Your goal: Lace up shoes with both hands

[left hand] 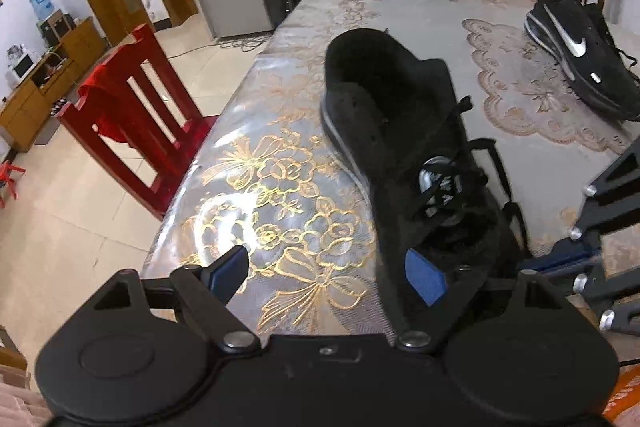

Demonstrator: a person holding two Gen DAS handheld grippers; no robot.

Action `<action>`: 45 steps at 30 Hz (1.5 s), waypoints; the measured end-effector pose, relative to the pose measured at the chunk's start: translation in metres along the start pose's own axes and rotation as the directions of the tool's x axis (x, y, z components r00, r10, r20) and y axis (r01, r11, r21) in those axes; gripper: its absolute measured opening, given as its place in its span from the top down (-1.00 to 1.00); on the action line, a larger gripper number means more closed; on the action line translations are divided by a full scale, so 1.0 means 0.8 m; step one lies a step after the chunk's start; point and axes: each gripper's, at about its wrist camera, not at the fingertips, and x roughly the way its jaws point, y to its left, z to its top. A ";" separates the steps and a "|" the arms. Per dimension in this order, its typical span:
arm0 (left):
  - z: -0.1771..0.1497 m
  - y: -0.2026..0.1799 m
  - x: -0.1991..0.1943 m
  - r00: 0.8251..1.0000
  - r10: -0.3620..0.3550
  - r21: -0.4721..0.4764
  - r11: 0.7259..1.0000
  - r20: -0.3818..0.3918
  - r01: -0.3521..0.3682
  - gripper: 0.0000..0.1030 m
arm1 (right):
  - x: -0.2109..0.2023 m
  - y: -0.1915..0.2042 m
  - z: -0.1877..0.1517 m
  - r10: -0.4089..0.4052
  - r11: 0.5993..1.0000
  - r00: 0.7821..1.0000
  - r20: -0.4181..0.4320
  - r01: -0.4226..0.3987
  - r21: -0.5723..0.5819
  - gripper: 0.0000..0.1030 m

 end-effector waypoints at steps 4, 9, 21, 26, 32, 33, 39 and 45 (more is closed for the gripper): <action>0.000 0.007 -0.014 0.999 -0.029 -0.022 0.999 0.046 0.030 -0.62 | 0.000 0.000 0.011 -0.023 1.000 0.999 0.026 0.023 0.007 0.95; 0.022 0.006 -0.030 0.985 -0.031 -0.057 0.998 0.171 0.041 -0.62 | -0.030 -0.018 0.049 -0.107 0.989 0.983 0.148 0.120 -0.085 0.94; 0.046 0.003 0.015 0.992 0.011 -0.155 0.988 0.127 0.009 -0.65 | 0.019 -0.042 0.114 -0.115 0.753 0.991 0.073 0.135 -0.644 0.94; 0.044 0.011 0.011 0.994 0.008 -0.191 0.981 0.111 0.014 -0.66 | 0.026 -0.044 0.123 -0.099 0.693 0.995 -0.013 0.060 -0.718 0.94; 0.043 0.017 0.006 0.995 -0.006 -0.227 0.974 0.095 0.027 -0.67 | 0.032 -0.036 0.117 -0.040 0.627 0.997 -0.065 -0.025 -0.778 0.94; 0.043 0.016 0.005 0.995 -0.004 -0.225 0.974 0.095 0.025 -0.67 | 0.034 -0.036 0.117 -0.038 0.631 0.998 -0.053 -0.017 -0.776 0.94; 0.042 0.017 0.002 0.996 0.001 -0.223 0.975 0.090 0.019 -0.67 | 0.038 -0.043 0.115 0.000 0.707 1.000 -0.005 -0.003 -0.707 0.94; 0.041 0.015 0.000 0.996 0.016 -0.193 0.981 0.088 0.001 -0.67 | 0.040 -0.045 0.109 0.031 0.745 0.998 0.057 0.015 -0.667 0.94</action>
